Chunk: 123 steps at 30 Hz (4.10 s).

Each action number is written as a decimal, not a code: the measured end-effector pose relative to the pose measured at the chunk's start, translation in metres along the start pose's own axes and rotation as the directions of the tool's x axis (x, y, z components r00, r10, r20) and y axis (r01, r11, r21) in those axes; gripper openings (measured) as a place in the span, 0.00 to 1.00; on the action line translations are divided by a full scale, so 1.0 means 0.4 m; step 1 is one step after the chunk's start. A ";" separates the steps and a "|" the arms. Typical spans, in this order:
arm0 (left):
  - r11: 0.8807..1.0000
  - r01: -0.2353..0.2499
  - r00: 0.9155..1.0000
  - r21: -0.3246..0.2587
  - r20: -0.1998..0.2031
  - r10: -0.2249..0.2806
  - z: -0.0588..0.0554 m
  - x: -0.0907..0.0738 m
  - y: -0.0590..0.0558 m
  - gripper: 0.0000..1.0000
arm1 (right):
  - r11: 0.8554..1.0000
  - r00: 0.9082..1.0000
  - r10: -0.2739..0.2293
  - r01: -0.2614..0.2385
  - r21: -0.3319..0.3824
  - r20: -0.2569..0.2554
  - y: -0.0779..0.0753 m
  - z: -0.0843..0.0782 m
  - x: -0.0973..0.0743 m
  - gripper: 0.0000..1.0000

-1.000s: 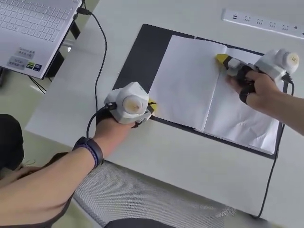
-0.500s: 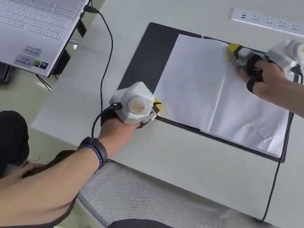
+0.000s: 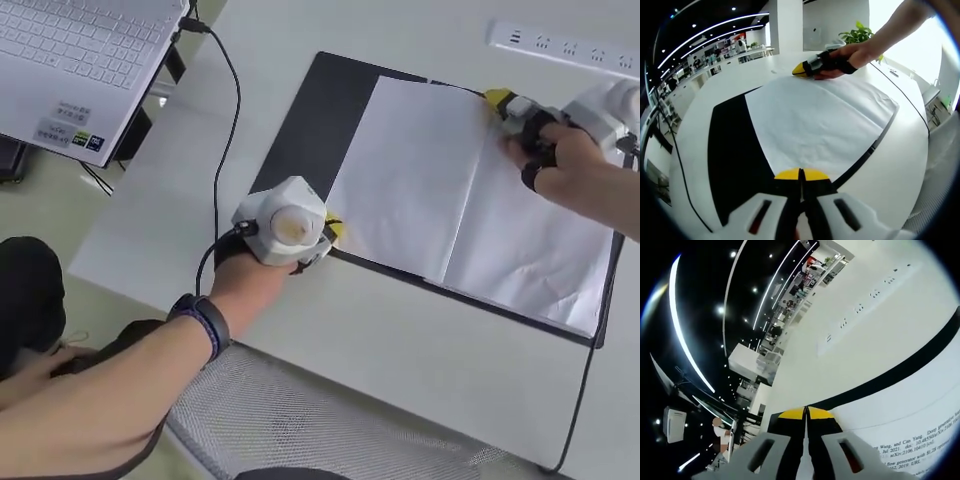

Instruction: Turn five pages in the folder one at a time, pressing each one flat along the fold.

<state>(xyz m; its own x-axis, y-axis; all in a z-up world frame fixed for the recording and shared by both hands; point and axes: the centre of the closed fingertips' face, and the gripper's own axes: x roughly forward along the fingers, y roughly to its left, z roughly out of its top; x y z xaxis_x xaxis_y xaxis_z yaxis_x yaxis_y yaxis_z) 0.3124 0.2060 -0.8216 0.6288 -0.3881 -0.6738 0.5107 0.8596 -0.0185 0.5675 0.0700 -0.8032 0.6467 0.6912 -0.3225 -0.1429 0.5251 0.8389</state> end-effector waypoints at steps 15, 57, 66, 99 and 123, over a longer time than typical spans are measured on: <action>1.000 -0.002 1.000 -0.011 0.001 0.002 0.004 -0.005 -0.005 0.00 | 0.995 0.995 0.071 -0.076 -0.059 -0.074 0.025 -0.068 -0.048 0.00; 1.000 0.005 1.000 -0.004 -0.008 -0.005 0.005 -0.007 -0.007 0.00 | 0.967 0.955 0.185 -0.219 -0.129 -0.233 0.139 -0.326 -0.268 0.00; 1.000 0.003 1.000 -0.005 -0.008 -0.003 0.008 -0.012 -0.012 0.00 | 0.962 0.940 0.199 -0.242 -0.130 -0.277 0.155 -0.394 -0.328 0.00; 1.000 0.003 1.000 -0.004 0.000 -0.003 0.010 -0.009 -0.008 0.00 | 0.954 0.897 0.222 -0.281 -0.104 -0.383 0.140 -0.536 -0.434 0.00; 0.999 0.045 0.999 -0.009 -0.023 -0.045 0.003 -0.002 -0.028 0.12 | 0.948 0.888 0.212 -0.288 -0.133 -0.409 0.131 -0.547 -0.445 0.03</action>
<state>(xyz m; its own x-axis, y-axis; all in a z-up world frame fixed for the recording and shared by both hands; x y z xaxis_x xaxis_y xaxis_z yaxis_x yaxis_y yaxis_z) 0.3068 0.1962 -0.8198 0.5912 -0.4188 -0.6892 0.5332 0.8442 -0.0556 0.2811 0.0832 -0.7978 0.2375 0.9280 -0.2872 -0.4212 0.3648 0.8304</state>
